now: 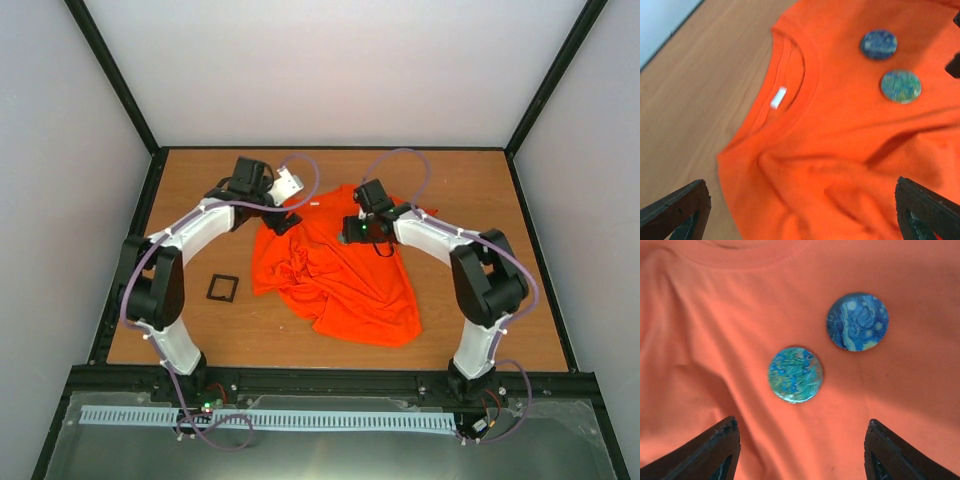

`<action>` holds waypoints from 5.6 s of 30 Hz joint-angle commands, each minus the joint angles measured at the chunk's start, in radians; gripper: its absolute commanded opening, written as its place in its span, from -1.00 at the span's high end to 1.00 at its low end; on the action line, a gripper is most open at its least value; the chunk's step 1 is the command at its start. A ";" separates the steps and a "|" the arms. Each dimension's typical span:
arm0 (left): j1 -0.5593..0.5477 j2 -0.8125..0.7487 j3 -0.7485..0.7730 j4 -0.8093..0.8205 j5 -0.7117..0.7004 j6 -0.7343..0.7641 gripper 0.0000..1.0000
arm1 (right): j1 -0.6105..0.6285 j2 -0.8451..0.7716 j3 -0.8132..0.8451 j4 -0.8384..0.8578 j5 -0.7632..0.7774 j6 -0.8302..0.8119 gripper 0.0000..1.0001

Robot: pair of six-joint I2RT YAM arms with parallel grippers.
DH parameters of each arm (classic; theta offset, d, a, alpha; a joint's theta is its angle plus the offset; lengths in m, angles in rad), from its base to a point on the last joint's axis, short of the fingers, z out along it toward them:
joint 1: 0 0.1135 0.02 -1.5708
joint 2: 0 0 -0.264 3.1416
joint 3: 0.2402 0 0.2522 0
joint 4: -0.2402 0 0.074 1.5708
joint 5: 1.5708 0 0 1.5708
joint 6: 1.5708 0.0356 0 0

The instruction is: Remove the brooch from the garment

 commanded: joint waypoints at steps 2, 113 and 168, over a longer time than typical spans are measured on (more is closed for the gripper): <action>0.081 -0.139 -0.072 -0.046 0.067 -0.049 -1.00 | 0.042 0.118 0.115 -0.089 0.136 -0.123 -0.38; 0.156 -0.219 -0.141 -0.110 0.168 0.000 -0.99 | 0.053 0.268 0.073 0.100 0.067 -0.280 0.70; 0.045 -0.130 -0.165 -0.043 0.228 0.051 -0.99 | -0.154 0.302 0.035 0.259 -0.569 0.196 0.48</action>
